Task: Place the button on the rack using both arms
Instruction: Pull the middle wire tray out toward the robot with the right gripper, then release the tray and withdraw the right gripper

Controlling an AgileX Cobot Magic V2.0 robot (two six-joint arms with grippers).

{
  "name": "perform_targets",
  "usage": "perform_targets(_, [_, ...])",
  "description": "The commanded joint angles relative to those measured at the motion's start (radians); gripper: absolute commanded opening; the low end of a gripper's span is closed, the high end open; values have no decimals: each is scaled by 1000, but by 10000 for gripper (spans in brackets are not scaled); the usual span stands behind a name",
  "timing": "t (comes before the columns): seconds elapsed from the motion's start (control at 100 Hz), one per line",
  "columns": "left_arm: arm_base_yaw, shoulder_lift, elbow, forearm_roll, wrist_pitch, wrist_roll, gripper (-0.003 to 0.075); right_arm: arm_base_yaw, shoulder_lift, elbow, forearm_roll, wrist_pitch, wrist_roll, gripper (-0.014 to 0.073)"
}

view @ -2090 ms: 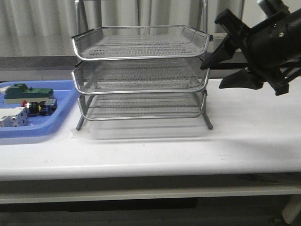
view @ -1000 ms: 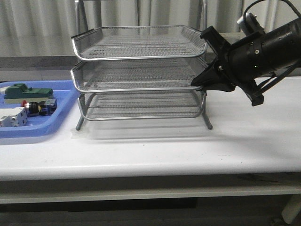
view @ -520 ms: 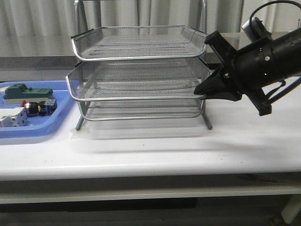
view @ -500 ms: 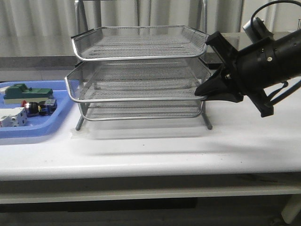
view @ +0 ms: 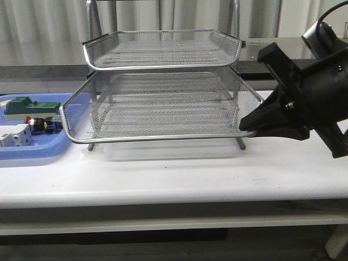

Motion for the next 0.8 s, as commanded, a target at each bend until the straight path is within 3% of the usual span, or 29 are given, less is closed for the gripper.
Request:
perform_targets(0.0, [-1,-34,46,-1,-85,-11,4,1,-36,7,-11,12,-8,56])
perform_targets(0.15, [-1,-34,46,-1,-85,-11,4,1,-36,7,-11,25,-14,105])
perform_targets(0.32, [-1,-34,46,-1,-85,-11,4,1,-57,7,-11,38,-34,393])
perform_targets(0.39, [-1,-34,46,-1,-85,-11,4,0,-81,7,-11,38,-34,467])
perform_targets(0.63, [-1,-34,46,-1,-85,-11,4,-2,-208,7,-91,-3,10,475])
perform_targets(0.79, [-1,-34,46,-1,-85,-11,4,-4,-307,7,-347,-51,214,473])
